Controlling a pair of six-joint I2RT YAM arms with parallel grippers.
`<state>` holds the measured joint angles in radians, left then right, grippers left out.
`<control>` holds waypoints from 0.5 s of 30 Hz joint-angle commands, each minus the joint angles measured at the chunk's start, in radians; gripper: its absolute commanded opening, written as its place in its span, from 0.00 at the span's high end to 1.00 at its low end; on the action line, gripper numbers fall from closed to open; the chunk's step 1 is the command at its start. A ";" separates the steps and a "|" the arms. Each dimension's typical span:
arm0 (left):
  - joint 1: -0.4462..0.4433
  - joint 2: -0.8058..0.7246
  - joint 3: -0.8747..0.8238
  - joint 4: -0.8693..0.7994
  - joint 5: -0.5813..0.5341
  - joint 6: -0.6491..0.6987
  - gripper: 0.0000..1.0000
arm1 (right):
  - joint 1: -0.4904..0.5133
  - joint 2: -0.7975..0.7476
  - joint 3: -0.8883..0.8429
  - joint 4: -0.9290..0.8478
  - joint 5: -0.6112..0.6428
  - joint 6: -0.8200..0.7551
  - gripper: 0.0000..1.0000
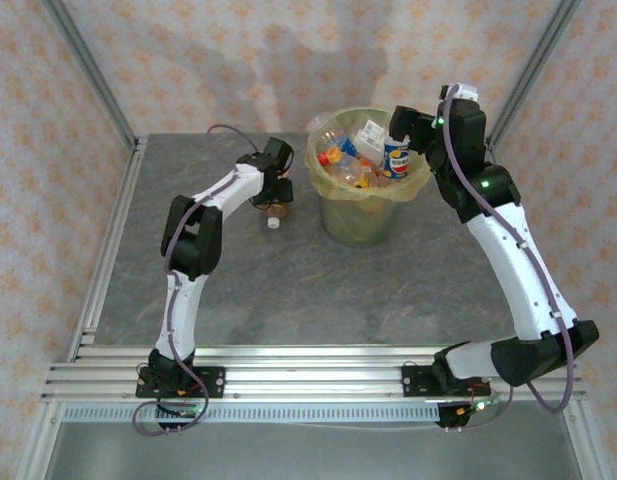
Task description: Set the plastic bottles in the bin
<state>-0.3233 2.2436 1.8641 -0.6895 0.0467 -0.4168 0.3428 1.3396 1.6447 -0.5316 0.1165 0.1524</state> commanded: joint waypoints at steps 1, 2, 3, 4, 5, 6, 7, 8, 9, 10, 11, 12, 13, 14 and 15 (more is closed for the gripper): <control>0.018 -0.150 -0.040 0.040 -0.029 -0.011 0.53 | 0.009 -0.038 -0.022 -0.008 -0.063 0.054 0.01; 0.018 -0.177 -0.055 0.044 -0.026 -0.010 0.53 | 0.009 -0.040 -0.024 -0.010 -0.083 0.065 0.01; 0.017 -0.203 -0.068 0.049 -0.023 -0.009 0.53 | 0.010 -0.042 -0.027 -0.013 -0.102 0.075 0.01; 0.018 -0.237 -0.087 0.055 -0.017 -0.009 0.53 | 0.010 -0.045 -0.031 -0.012 -0.126 0.088 0.01; 0.018 -0.274 -0.110 0.065 -0.009 -0.010 0.53 | 0.012 -0.047 -0.035 -0.011 -0.153 0.100 0.01; 0.018 -0.311 -0.131 0.076 -0.002 -0.010 0.53 | 0.012 -0.051 -0.038 -0.009 -0.175 0.111 0.01; 0.018 -0.363 -0.156 0.089 0.004 -0.010 0.53 | 0.015 -0.056 -0.045 -0.004 -0.200 0.122 0.01; 0.017 -0.407 -0.179 0.101 0.011 -0.007 0.54 | 0.015 -0.062 -0.053 0.004 -0.227 0.135 0.01; 0.016 -0.446 -0.194 0.107 0.019 -0.003 0.54 | 0.015 -0.066 -0.060 0.013 -0.253 0.148 0.01; 0.016 -0.489 -0.214 0.116 0.031 0.002 0.54 | 0.016 -0.070 -0.069 0.024 -0.282 0.163 0.01; 0.015 -0.531 -0.231 0.126 0.047 0.005 0.54 | 0.017 -0.074 -0.079 0.037 -0.313 0.178 0.01; 0.014 -0.568 -0.245 0.136 0.064 0.007 0.54 | 0.019 -0.077 -0.087 0.052 -0.341 0.190 0.01; 0.012 -0.607 -0.261 0.148 0.088 0.009 0.54 | 0.022 -0.080 -0.098 0.070 -0.372 0.209 0.01; 0.010 -0.641 -0.276 0.162 0.113 0.009 0.54 | 0.026 -0.081 -0.109 0.088 -0.402 0.225 0.01; 0.008 -0.672 -0.286 0.172 0.134 0.010 0.54 | 0.031 -0.082 -0.117 0.105 -0.427 0.236 0.01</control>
<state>-0.3058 1.6459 1.6100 -0.5766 0.1120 -0.4183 0.3603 1.2835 1.5501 -0.5041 -0.1883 0.3218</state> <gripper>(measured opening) 0.594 0.991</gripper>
